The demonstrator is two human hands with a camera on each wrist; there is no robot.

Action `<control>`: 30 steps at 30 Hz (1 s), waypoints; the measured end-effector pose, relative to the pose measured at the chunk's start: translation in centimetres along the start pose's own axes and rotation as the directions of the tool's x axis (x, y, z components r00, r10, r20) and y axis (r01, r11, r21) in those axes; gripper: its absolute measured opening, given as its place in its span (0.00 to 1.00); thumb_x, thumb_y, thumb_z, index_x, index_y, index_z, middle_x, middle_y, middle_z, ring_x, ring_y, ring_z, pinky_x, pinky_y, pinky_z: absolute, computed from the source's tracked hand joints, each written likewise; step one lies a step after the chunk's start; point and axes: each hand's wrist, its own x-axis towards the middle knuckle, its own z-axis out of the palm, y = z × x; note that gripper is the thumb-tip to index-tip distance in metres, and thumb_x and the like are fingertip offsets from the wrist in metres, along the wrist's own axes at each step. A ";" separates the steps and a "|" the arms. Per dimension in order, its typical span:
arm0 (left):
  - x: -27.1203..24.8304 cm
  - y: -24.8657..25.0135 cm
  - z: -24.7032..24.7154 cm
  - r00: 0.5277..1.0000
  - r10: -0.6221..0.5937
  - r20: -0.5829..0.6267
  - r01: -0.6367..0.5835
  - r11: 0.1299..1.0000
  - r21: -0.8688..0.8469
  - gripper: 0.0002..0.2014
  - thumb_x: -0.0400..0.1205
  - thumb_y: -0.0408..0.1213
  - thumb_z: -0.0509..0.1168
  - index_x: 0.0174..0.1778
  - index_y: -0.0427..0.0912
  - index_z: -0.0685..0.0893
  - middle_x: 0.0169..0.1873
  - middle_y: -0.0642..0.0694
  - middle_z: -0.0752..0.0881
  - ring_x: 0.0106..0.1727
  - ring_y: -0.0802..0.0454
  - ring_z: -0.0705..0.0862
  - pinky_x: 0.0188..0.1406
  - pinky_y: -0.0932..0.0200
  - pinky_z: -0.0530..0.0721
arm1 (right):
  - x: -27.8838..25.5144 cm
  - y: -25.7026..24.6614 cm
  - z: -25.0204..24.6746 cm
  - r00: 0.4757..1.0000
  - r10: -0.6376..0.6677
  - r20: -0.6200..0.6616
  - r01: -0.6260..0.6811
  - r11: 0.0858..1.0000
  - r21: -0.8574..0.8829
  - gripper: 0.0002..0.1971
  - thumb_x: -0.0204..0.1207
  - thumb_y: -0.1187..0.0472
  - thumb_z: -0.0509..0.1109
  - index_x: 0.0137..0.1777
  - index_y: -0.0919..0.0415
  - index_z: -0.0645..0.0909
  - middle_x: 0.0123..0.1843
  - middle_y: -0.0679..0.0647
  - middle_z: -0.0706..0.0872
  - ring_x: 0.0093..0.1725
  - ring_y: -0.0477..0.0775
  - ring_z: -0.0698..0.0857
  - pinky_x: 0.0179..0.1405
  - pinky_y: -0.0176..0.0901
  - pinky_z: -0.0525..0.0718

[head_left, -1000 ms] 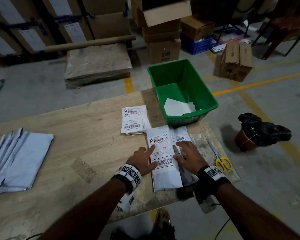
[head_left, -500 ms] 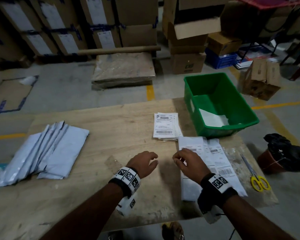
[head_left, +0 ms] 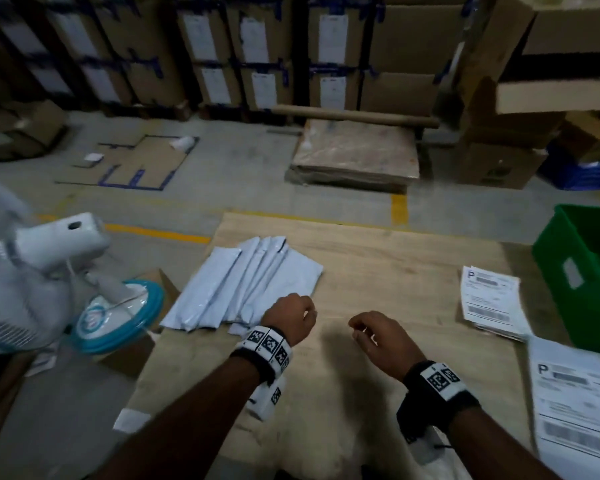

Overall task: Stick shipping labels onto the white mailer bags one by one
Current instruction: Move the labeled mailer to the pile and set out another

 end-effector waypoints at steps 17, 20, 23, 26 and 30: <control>3.5 -4.6 -0.5 0.959 -0.278 -0.049 0.273 0.871 0.407 0.18 0.82 0.42 0.62 0.66 0.39 0.71 0.65 0.37 0.73 0.63 0.39 0.78 0.58 0.46 0.80 | 3.8 -1.1 4.3 0.997 0.012 0.080 -0.011 1.000 -0.018 0.16 0.77 0.62 0.67 0.64 0.52 0.78 0.51 0.46 0.82 0.45 0.45 0.82 0.49 0.38 0.79; 3.9 -5.0 -0.5 0.960 -0.273 -0.061 0.269 0.841 0.469 0.16 0.82 0.38 0.61 0.65 0.39 0.73 0.64 0.37 0.74 0.63 0.39 0.77 0.58 0.48 0.79 | 4.0 -1.3 4.4 0.998 0.005 0.070 -0.004 1.000 -0.004 0.16 0.77 0.63 0.67 0.64 0.53 0.78 0.51 0.47 0.82 0.45 0.46 0.82 0.49 0.38 0.79; 4.3 -5.3 -0.4 0.956 -0.282 -0.079 0.285 0.834 0.473 0.15 0.81 0.37 0.61 0.64 0.39 0.73 0.63 0.38 0.77 0.63 0.40 0.78 0.58 0.50 0.78 | 4.1 -1.4 4.4 0.997 0.029 0.065 -0.028 1.000 -0.006 0.15 0.77 0.62 0.67 0.64 0.53 0.79 0.51 0.47 0.82 0.45 0.44 0.82 0.47 0.34 0.77; 4.6 -5.2 -0.2 0.956 -0.276 -0.099 0.290 0.839 0.461 0.15 0.81 0.35 0.61 0.64 0.38 0.73 0.62 0.38 0.78 0.62 0.40 0.79 0.57 0.50 0.79 | 4.0 -1.4 4.3 0.997 0.043 0.070 -0.042 0.999 -0.006 0.15 0.77 0.63 0.67 0.64 0.53 0.79 0.52 0.48 0.83 0.45 0.45 0.82 0.48 0.35 0.78; 5.1 -5.9 0.0 0.954 -0.279 -0.110 0.299 0.853 0.428 0.15 0.81 0.32 0.60 0.63 0.37 0.74 0.61 0.38 0.79 0.62 0.40 0.80 0.57 0.49 0.80 | 3.8 -1.3 4.2 0.997 0.049 0.053 -0.048 0.999 -0.021 0.14 0.77 0.63 0.67 0.63 0.54 0.80 0.51 0.47 0.83 0.45 0.45 0.82 0.48 0.35 0.77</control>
